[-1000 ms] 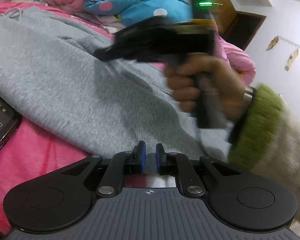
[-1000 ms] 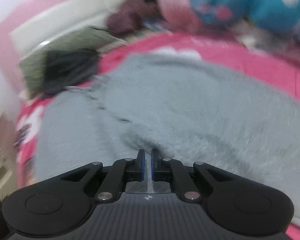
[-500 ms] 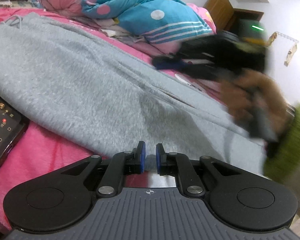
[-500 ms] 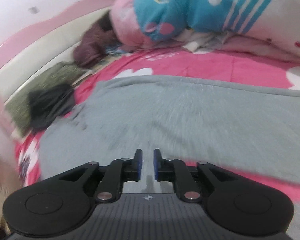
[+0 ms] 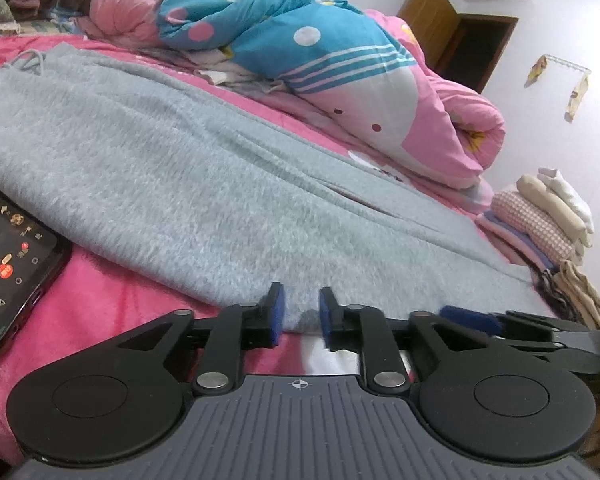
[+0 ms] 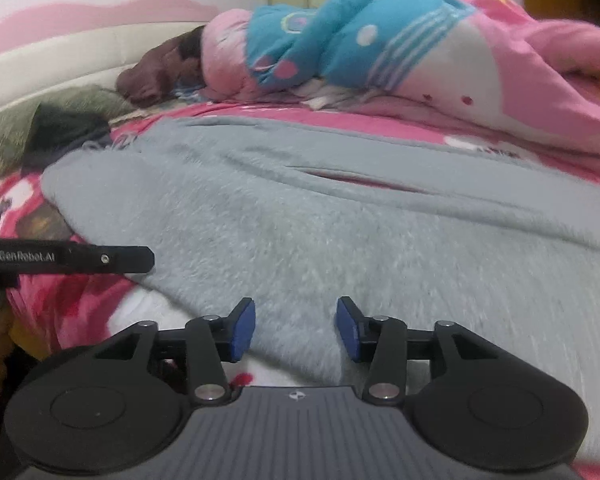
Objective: Fold clothes
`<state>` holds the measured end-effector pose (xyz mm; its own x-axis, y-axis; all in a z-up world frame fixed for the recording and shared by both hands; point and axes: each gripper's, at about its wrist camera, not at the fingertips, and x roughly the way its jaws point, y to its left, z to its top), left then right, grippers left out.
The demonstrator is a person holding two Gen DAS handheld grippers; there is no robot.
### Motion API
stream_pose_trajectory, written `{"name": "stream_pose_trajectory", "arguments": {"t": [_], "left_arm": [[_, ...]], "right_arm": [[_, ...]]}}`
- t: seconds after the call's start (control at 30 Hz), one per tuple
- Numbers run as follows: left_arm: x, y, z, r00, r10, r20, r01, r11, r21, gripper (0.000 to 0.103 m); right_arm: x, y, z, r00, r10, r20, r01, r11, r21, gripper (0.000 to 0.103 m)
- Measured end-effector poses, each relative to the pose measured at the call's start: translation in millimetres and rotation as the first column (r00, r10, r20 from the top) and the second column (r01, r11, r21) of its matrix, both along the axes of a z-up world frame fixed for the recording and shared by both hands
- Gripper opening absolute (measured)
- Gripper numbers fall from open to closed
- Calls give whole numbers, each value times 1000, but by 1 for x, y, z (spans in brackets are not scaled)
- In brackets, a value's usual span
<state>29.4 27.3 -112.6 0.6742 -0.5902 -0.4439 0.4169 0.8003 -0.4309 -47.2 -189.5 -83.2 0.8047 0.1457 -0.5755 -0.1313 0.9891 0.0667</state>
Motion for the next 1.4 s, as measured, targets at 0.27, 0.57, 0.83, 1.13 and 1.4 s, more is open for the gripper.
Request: {"name": "stream_pose_trajectory", "arguments": {"t": [0.27,0.57,0.83,1.13,1.4], "left_arm": [[-12,6,16,989,68,128,-73,997,29,50],[-9,3,12,991,72,113,-80,995,66,54],[-11,-9,9,990,52,134,-67,991,115,57],[-9,-22,2,986,68,150,-96,978,187,58],[-8,-23,3,989,63,137,-90,974,206,58]], "right_arm": [[6,-33,17,958,-281,57,281,960,14,67],[-31,-23,-19,955,-279,102,289,952,-104,76],[-33,-54,10,917,-371,148,380,924,-38,76],[-8,-36,13,964,-206,167,196,978,76,54],[74,-31,-1,994,-103,-22,104,993,49,16]]}}
